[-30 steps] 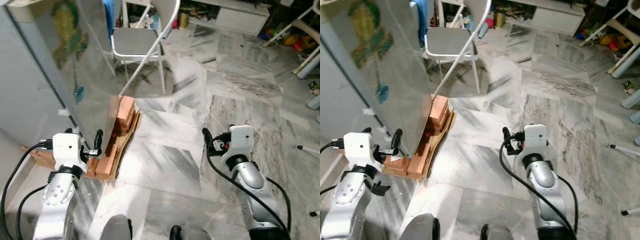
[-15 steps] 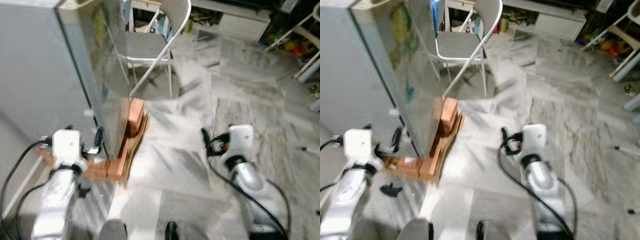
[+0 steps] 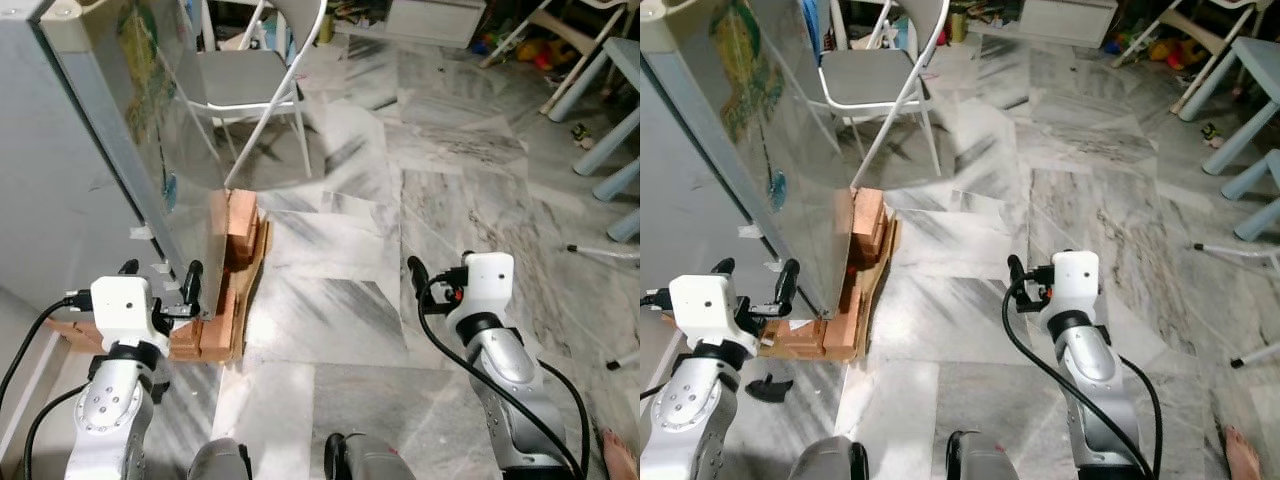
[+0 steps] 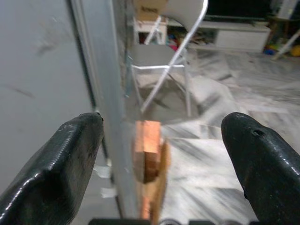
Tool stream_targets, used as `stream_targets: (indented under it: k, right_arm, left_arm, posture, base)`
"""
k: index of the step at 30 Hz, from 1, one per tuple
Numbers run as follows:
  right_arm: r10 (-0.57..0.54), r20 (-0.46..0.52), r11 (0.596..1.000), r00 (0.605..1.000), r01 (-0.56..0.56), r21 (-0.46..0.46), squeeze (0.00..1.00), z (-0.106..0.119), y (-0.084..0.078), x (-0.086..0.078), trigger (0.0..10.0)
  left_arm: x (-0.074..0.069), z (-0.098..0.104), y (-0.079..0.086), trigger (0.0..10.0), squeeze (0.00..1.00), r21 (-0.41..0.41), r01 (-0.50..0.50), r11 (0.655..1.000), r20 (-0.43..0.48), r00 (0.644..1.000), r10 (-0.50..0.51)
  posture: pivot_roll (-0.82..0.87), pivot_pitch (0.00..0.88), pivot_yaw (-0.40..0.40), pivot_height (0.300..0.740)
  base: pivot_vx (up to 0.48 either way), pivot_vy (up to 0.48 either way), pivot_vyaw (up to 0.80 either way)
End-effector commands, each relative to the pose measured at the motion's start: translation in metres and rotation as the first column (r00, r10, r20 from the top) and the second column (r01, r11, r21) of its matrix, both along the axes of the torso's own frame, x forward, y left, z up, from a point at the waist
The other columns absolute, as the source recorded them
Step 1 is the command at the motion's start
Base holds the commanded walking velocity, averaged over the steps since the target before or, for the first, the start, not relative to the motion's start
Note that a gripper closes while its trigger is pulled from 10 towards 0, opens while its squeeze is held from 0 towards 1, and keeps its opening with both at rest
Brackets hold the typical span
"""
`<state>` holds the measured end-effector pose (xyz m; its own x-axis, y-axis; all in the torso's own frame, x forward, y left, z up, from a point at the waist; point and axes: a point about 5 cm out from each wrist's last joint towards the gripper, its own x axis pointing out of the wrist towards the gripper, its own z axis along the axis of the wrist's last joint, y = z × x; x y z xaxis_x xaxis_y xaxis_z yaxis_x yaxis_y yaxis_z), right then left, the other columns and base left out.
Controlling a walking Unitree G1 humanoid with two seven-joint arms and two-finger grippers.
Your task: Restocking fridge
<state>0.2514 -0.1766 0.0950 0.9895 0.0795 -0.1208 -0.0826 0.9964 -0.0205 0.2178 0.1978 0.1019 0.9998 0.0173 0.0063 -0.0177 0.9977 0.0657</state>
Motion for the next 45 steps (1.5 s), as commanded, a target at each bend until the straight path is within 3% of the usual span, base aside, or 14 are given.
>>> stream_targets:
  k: [1, 12, 24, 33, 45]
  right_arm:
    - [-0.024, 0.013, 1.0, 1.0, 0.024, -0.004, 0.0, 0.002, -0.005, -0.004, 10.0]
    - [-0.002, 0.012, 1.0, 1.0, 0.002, -0.016, 0.0, -0.001, -0.003, -0.001, 10.0]
    - [0.016, 0.006, 1.0, 1.0, -0.016, -0.027, 0.0, -0.003, -0.001, -0.003, 10.0]
    - [0.021, -0.014, 0.999, 1.0, -0.021, -0.037, 0.0, -0.005, -0.002, -0.004, 10.0]
    - [0.019, -0.042, 1.0, 0.999, -0.02, -0.021, 0.0, -0.01, -0.001, -0.005, 10.0]
  left_arm:
    - [0.0, 0.004, -0.004, 10.0, 0.0, 0.021, 0.002, 1.0, 0.023, 1.0, -0.002]
    - [0.011, 0.008, -0.007, 10.0, 0.0, 0.004, 0.023, 1.0, 0.054, 0.998, -0.023]
    - [0.01, 0.005, -0.006, 10.0, 0.0, 0.0, 0.016, 1.0, 0.045, 0.999, -0.016]
    - [0.009, 0.002, -0.011, 10.0, 0.0, 0.002, 0.045, 0.999, 0.032, 0.998, -0.045]
    - [0.007, -0.001, -0.02, 10.0, 0.0, 0.011, 0.128, 0.992, 0.01, 0.992, -0.128]
  posture:
    - [0.1, 0.077, -0.072, 0.74]
    - [0.09, 0.071, -0.073, 0.74]
    - [0.09, 0.081, -0.078, 0.74]
    - [0.09, 0.092, -0.082, 0.74]
    - [0.1, 0.103, -0.1, 0.74]
  base:
    - [0.0, 0.0, 0.0]
    - [0.119, 0.0, 0.0]
    - [0.295, 0.35, 0.0]
    - [0.0, 0.084, 0.0]
    - [0.0, 0.0, -0.79]
